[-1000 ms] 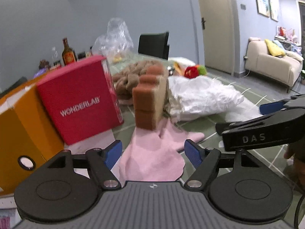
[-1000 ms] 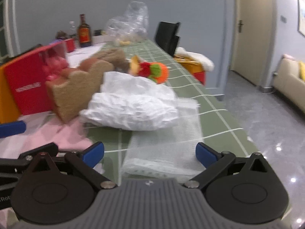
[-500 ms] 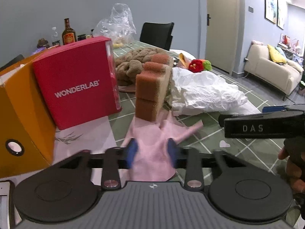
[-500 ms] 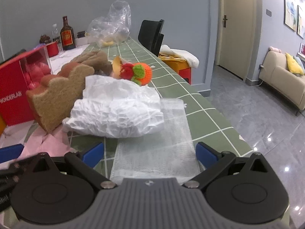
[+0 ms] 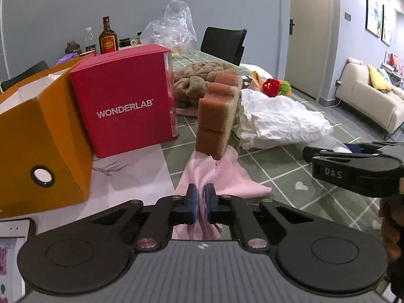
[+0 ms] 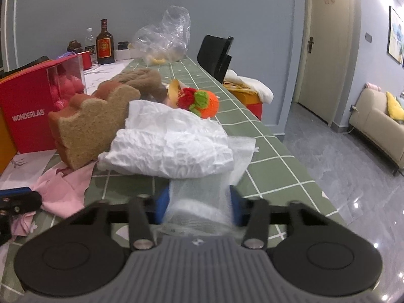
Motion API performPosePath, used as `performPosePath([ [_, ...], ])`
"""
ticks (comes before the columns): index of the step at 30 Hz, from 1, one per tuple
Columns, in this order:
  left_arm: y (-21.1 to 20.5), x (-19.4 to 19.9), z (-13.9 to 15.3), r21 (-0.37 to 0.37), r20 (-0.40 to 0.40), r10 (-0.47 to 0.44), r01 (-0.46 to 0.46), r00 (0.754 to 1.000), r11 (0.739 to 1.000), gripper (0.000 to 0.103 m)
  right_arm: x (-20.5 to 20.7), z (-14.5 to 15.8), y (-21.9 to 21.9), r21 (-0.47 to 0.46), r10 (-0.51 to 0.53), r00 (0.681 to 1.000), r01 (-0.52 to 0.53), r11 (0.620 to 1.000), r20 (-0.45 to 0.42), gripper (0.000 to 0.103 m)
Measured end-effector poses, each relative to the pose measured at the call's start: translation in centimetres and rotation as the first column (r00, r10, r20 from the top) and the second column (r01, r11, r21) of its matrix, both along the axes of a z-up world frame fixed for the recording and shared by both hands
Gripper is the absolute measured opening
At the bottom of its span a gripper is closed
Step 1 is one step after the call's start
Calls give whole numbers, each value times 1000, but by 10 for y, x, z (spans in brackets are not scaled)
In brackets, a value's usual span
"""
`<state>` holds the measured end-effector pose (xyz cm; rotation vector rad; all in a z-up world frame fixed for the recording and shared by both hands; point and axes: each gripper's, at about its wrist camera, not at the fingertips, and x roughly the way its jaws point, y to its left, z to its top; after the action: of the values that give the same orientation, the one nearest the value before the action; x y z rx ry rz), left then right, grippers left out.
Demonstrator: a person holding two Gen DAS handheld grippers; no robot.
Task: Organize soft objects
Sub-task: 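Close the left gripper on the pink cloth and lift it, then carry the pink cloth into the orange box with the left gripper while the right grasps the bag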
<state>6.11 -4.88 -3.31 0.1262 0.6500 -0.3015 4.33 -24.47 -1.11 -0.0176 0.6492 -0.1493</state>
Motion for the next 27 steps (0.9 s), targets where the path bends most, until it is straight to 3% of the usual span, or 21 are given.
performPosePath([
  [2, 3, -4, 4, -1, 13, 6, -6, 1000, 1000, 7, -3, -1, 4, -40, 0, 1000, 0, 999, 0, 5],
  [3, 5, -6, 6, -2, 22, 11, -11, 1000, 1000, 7, -5, -1, 6, -58, 2, 1000, -2, 998, -1, 3],
  [6, 13, -10, 14, -17, 44, 21, -21, 999, 1000, 8, -10, 1, 4, -47, 19, 1000, -19, 999, -2, 2],
  [12, 25, -13, 33, -54, 101, 47, -42, 994, 998, 8, -22, 16, -17, 152, 47, 999, -49, 987, 21, 0],
  [17, 26, -12, 37, -78, 85, 35, -28, 996, 997, 8, -31, 32, -19, 240, 90, 992, -108, 965, 85, 0],
  [27, 31, -11, 35, -86, 83, 51, -43, 995, 995, 8, -50, 65, -11, 333, 187, 956, -256, 907, 226, 0],
])
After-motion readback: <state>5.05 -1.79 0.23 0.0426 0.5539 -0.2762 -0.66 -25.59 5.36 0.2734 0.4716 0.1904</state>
